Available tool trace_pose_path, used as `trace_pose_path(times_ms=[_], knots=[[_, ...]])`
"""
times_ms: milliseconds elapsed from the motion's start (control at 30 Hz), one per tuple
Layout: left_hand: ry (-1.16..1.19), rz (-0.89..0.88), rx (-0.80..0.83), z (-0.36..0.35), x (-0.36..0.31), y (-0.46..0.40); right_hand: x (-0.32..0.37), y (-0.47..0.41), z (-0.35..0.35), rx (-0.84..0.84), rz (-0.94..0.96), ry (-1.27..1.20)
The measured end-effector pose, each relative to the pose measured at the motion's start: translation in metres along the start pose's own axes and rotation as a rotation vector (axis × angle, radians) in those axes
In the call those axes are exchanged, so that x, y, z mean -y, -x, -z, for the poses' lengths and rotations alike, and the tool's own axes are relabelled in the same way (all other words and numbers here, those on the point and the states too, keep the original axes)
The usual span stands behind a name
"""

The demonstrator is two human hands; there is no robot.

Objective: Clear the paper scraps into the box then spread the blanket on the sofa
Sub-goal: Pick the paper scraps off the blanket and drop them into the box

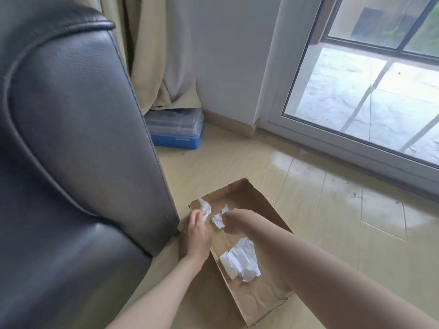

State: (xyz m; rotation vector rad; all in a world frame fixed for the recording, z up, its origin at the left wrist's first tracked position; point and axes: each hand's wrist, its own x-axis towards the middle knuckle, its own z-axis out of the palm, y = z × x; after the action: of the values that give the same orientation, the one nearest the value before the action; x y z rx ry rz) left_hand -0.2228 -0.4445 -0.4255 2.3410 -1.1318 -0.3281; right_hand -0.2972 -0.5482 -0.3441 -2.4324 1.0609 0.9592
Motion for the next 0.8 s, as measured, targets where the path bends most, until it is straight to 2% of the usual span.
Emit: trace_pose_path(times_ms=[100, 200, 400, 600, 800], knots=[[-0.008, -0.135, 0.083, 0.002, -0.022, -0.014, -0.011, 0.002, 0.008, -0.076, -0.075, 0.052], [0.024, -0.102, 0.182, 0.003, -0.04, -0.019, -0.02, 0.007, 0.015, -0.142, -0.126, 0.058], [0.016, -0.073, 0.225, 0.009, -0.04, -0.021, -0.028, 0.01, 0.011, -0.105, -0.179, 0.065], [-0.04, -0.11, 0.225, 0.002, -0.041, -0.024, -0.032, -0.003, -0.005, -0.107, -0.153, 0.09], [-0.101, -0.046, 0.244, 0.013, -0.053, -0.02, -0.043, 0.004, -0.01, -0.133, -0.108, 0.065]])
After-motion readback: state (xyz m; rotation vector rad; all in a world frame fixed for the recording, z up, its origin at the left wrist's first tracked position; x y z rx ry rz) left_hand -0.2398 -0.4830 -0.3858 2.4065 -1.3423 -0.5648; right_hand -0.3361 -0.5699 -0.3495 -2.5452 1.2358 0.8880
